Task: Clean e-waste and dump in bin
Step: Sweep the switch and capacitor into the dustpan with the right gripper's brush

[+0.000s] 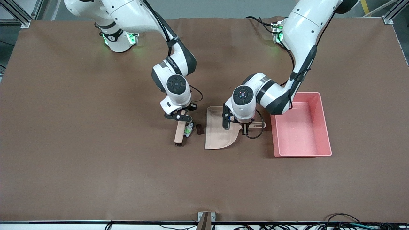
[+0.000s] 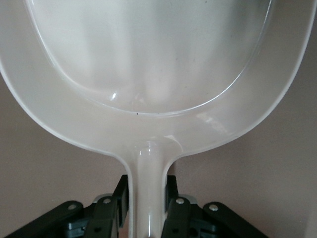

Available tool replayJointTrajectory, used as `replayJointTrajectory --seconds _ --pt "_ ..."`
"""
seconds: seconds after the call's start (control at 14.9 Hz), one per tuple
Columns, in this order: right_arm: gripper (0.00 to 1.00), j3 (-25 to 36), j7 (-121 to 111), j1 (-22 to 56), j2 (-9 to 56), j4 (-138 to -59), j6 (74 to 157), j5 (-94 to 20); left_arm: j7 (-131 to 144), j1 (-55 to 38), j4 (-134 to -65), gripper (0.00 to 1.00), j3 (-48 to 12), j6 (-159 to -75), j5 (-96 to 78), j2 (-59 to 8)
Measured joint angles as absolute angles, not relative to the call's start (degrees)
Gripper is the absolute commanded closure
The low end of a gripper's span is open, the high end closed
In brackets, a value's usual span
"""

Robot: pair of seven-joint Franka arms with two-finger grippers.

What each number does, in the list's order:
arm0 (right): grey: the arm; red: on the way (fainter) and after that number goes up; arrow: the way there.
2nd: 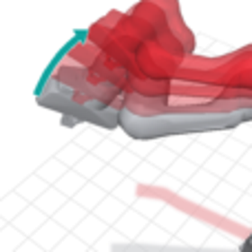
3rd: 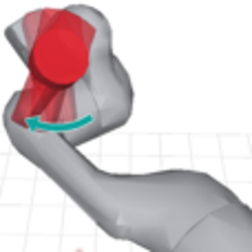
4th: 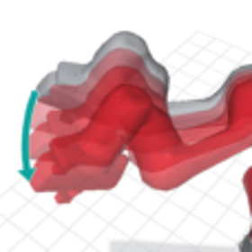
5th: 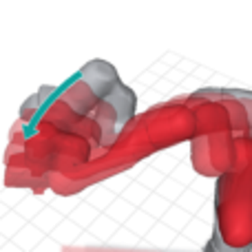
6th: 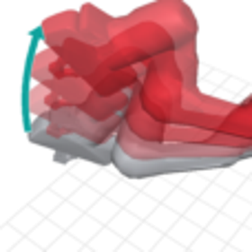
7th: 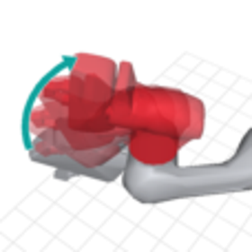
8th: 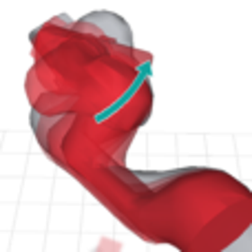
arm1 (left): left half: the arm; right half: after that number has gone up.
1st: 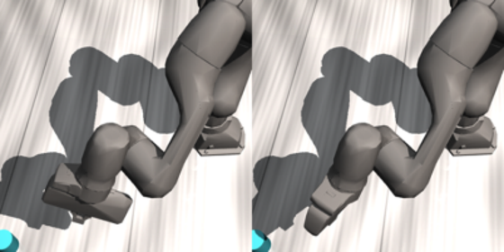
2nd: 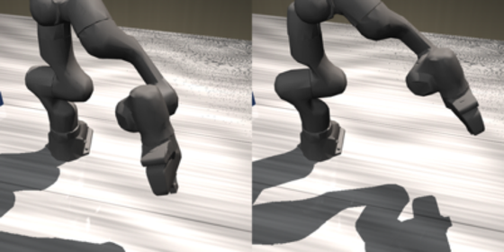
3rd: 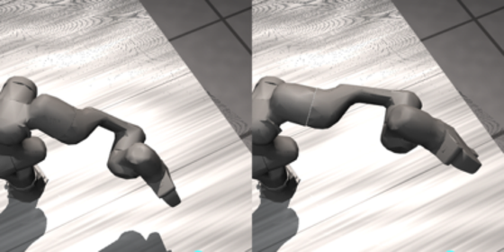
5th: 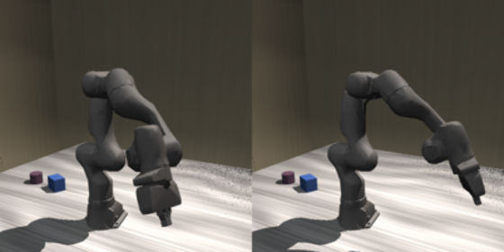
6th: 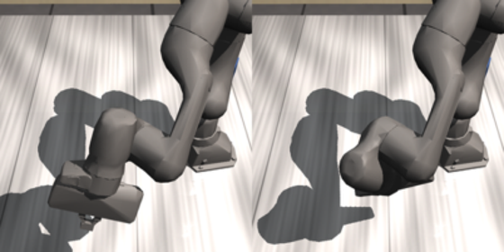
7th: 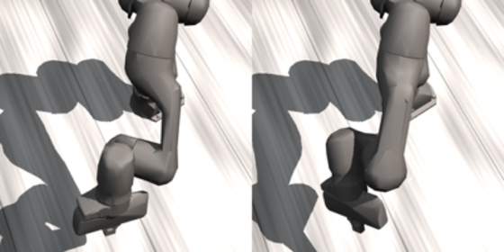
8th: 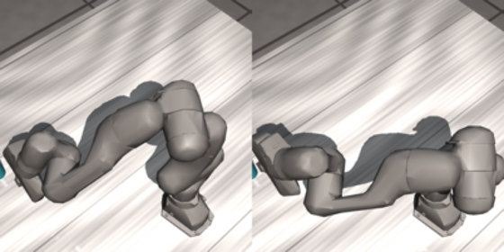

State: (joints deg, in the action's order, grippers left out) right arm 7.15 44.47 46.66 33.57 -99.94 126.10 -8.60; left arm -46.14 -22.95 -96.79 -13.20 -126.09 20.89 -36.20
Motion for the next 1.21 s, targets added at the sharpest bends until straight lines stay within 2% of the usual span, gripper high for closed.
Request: replayJointTrajectory --seconds 1.21 --pt "1.00 6.36 39.62 46.12 33.92 -99.59 127.37 -14.85 -46.14 -22.89 -96.76 0.89 -13.17 -126.09 20.89 -36.23"
